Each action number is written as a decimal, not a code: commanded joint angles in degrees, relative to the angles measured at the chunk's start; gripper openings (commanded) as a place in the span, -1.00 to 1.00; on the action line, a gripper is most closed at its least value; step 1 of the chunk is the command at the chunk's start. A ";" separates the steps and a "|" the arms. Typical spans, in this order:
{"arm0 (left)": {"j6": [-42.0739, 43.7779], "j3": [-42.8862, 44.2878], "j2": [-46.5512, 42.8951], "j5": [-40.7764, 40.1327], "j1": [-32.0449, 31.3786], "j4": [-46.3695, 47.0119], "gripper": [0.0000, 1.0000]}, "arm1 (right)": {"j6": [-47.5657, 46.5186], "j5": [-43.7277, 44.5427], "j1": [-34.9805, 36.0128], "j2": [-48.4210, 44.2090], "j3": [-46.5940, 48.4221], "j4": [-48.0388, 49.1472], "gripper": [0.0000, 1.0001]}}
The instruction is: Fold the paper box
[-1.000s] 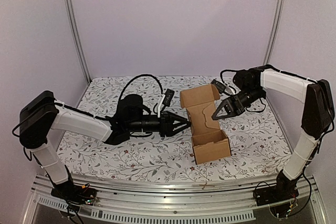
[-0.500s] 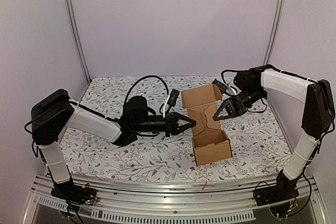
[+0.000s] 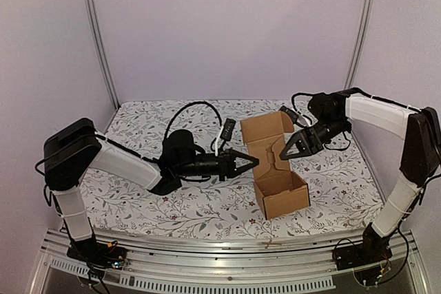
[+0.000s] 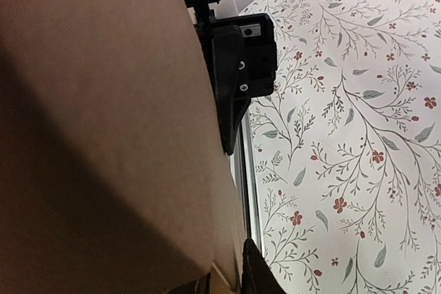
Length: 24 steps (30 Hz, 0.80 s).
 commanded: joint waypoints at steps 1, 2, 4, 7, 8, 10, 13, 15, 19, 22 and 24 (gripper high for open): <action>-0.11 -1.44 -0.72 -4.45 -0.89 2.04 -1.00 | 5.68 1.13 0.91 -2.68 -1.99 6.03 -0.69; -0.08 -1.62 -0.74 -4.92 -0.94 2.12 -1.00 | 6.37 1.56 0.91 -2.82 -2.20 7.03 -0.73; -0.03 -1.74 -0.67 -5.51 -1.13 2.39 -1.00 | 8.32 3.01 0.93 -3.13 -2.97 9.48 -0.97; 0.88 -1.72 -1.14 -7.99 -1.68 0.82 -1.00 | 11.98 6.43 0.94 -4.11 -4.67 14.18 -1.00; 1.87 -1.78 -1.52 -9.26 -1.95 -0.25 -1.00 | 14.82 8.35 1.00 -5.08 -5.67 16.65 -1.00; 3.88 -1.92 -2.17 -11.10 -2.48 -1.81 -1.00 | 18.54 11.69 0.97 -7.11 -7.88 21.78 -1.00; 5.78 -2.41 -2.94 -13.40 -3.06 -3.19 -1.00 | 22.23 16.82 1.03 -10.26 -9.78 25.86 -1.00; 7.40 -2.89 -4.08 -16.47 -3.65 -4.98 -1.00 | 23.24 20.29 1.01 -11.58 -10.33 27.15 -1.00; 10.30 -3.54 -5.95 -20.09 -4.54 -7.44 -1.00 | 23.94 21.98 1.02 -13.00 -11.42 28.44 -0.99; 10.51 -3.84 -6.40 -20.71 -4.63 -7.45 -1.00 | 24.30 22.81 0.99 -13.04 -11.34 28.46 -0.99; 11.05 -4.19 -6.66 -21.26 -4.84 -7.57 -1.00 | 24.73 23.71 1.01 -13.26 -11.17 28.58 -0.98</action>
